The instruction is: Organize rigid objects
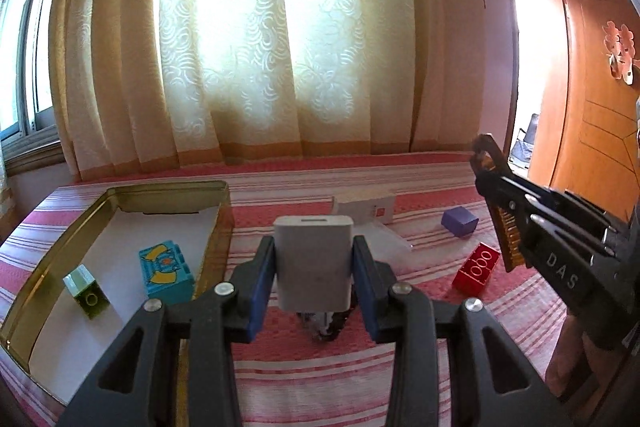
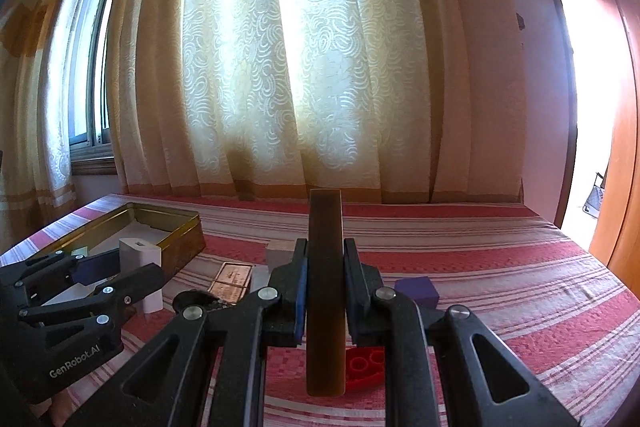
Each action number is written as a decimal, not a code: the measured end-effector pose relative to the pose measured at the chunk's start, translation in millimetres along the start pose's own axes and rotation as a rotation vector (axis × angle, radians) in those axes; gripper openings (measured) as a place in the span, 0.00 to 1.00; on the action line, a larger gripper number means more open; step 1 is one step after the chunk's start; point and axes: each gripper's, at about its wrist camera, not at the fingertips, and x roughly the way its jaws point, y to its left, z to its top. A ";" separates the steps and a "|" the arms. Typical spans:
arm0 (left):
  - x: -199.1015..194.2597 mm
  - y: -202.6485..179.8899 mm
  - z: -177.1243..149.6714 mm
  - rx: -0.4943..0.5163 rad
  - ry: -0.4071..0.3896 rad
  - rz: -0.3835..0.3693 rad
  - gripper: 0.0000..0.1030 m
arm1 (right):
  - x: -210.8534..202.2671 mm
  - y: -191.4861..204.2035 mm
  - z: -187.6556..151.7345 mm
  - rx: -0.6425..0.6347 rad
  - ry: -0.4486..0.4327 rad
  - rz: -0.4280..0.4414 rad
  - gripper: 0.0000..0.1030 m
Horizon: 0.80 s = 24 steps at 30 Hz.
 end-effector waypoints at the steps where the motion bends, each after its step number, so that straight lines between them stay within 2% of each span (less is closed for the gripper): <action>1: -0.9 1.1 -0.2 -0.001 -0.005 0.004 0.36 | 0.1 1.0 0.1 0.000 0.000 0.002 0.17; 24: -16.5 28.0 -3.8 -0.034 -0.070 0.057 0.36 | 0.2 31.6 -1.0 -0.023 -0.004 0.062 0.17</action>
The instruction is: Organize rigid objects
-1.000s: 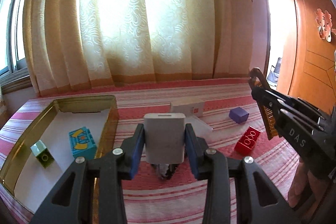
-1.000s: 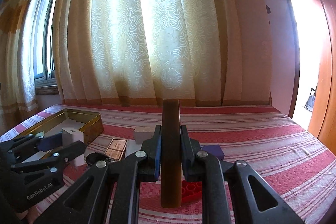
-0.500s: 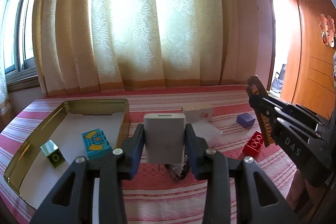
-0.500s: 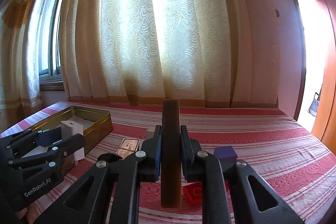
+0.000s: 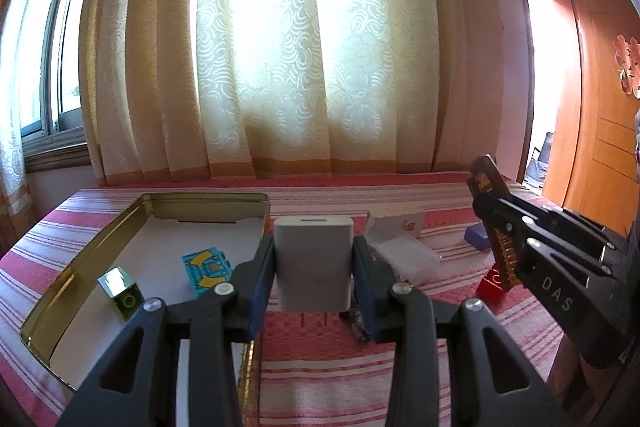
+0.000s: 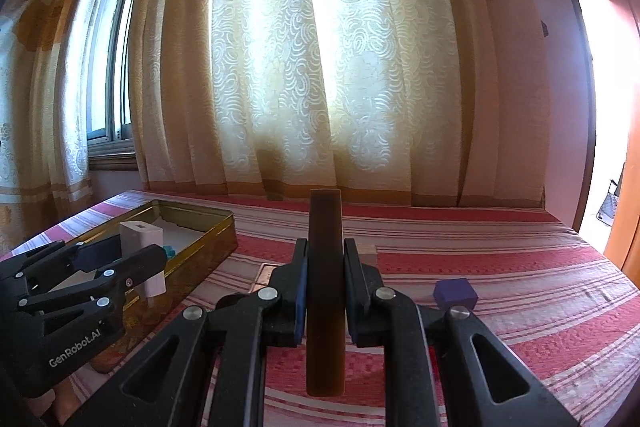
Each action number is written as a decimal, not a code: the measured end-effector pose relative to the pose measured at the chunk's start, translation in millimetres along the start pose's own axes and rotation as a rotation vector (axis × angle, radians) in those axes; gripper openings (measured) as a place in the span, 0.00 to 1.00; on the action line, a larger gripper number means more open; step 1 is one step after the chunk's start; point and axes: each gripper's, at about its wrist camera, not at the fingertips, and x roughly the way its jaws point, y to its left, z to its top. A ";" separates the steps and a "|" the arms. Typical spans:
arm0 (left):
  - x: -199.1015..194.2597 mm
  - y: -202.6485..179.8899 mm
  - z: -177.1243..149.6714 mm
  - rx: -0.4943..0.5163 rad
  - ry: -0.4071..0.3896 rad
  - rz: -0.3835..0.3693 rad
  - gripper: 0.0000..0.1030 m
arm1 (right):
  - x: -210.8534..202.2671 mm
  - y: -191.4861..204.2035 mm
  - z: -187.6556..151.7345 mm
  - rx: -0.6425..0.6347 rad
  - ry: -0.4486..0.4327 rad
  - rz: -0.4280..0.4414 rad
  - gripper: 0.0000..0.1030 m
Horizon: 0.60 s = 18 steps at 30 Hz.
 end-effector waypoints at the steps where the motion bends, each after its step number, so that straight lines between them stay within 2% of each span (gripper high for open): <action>1: -0.6 1.0 -0.1 -0.002 -0.002 0.002 0.36 | 0.1 1.3 0.0 -0.001 0.000 0.003 0.17; 18: -9.7 18.8 -2.0 -0.030 -0.021 0.022 0.36 | 1.2 20.6 0.7 -0.015 0.001 0.050 0.17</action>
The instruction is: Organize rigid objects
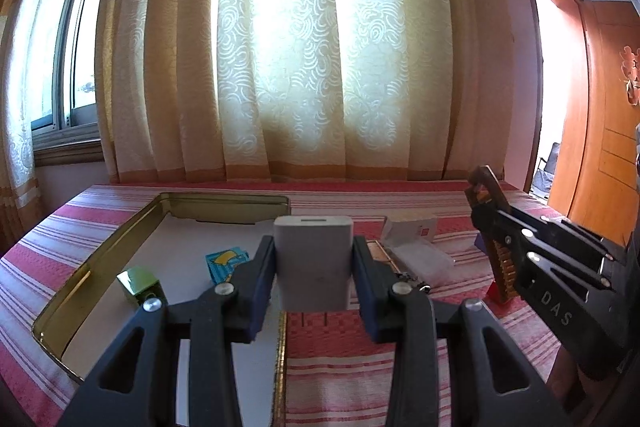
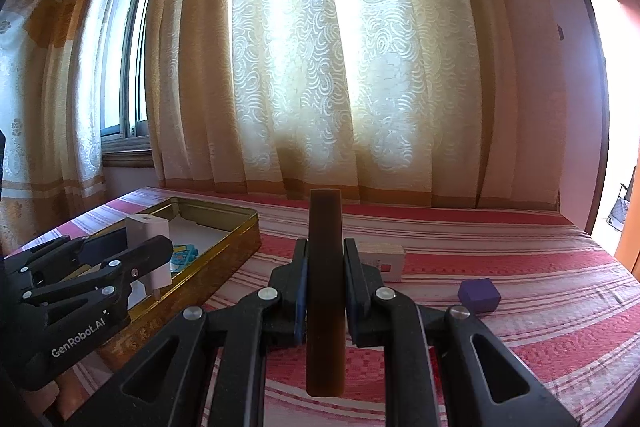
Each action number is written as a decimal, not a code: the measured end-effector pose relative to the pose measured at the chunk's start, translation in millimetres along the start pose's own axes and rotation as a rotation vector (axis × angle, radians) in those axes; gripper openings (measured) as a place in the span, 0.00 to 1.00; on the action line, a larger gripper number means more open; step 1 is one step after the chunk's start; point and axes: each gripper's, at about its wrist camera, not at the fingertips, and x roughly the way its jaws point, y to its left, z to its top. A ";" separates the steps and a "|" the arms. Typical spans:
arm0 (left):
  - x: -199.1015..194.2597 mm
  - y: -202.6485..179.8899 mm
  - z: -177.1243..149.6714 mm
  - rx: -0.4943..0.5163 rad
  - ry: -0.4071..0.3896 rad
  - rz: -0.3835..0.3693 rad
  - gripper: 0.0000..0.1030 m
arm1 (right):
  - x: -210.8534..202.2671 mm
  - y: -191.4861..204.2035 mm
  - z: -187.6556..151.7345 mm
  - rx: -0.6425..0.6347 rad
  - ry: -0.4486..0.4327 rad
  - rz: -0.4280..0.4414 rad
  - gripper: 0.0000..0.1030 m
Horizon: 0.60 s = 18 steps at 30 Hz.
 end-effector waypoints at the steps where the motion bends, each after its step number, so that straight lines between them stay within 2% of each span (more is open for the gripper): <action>1: -0.4 0.9 0.0 -0.001 -0.001 0.001 0.36 | 0.3 1.2 0.2 -0.001 0.000 0.003 0.17; 18: -4.8 19.2 -0.8 -0.024 -0.004 0.018 0.36 | 0.7 20.9 -1.4 -0.018 -0.002 0.046 0.17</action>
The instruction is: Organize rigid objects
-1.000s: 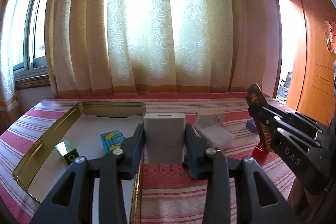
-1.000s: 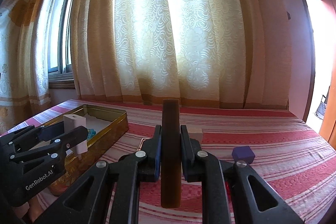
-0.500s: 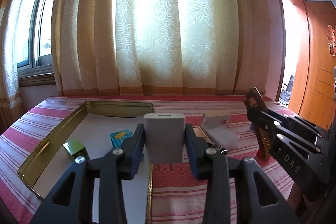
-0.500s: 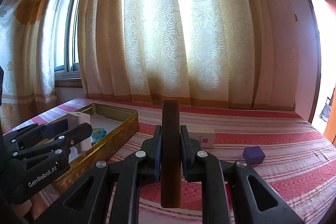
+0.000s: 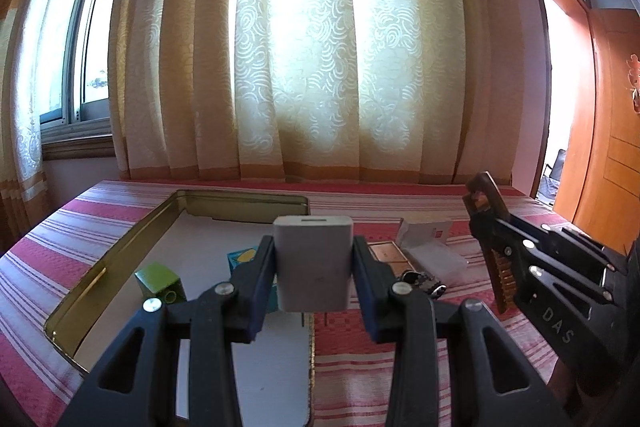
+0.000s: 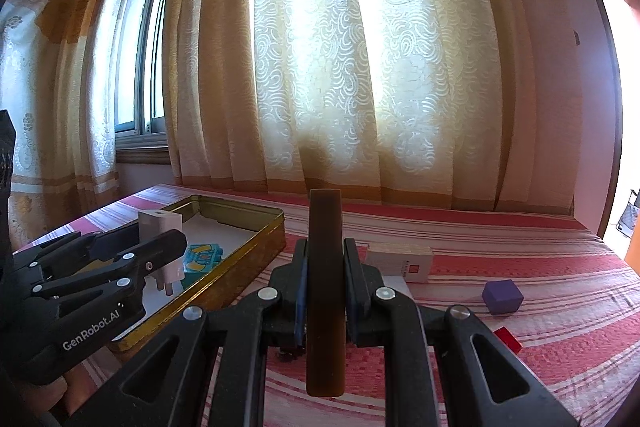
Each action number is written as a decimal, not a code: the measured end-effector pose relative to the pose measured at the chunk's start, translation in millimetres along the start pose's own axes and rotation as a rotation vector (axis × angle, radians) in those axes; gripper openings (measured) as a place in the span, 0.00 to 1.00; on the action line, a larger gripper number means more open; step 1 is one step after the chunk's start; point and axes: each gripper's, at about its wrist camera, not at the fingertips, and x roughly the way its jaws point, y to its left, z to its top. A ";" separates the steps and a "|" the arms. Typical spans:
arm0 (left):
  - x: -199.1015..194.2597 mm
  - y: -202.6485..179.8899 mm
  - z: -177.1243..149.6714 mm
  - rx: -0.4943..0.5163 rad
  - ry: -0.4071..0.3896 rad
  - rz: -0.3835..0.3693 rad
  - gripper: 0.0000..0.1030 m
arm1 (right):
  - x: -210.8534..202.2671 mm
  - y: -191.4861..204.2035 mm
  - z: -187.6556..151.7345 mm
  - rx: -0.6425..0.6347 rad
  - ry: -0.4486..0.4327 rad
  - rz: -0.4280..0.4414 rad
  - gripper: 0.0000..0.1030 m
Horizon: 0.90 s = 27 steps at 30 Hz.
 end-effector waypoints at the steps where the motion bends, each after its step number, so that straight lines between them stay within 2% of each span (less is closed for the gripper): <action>1: -0.1 0.8 0.0 -0.001 0.000 0.001 0.36 | 0.1 1.1 0.1 -0.001 0.000 0.002 0.17; 27: -1.7 34.9 0.0 -0.040 0.014 0.018 0.36 | 9.9 35.6 2.2 -0.040 0.008 0.078 0.17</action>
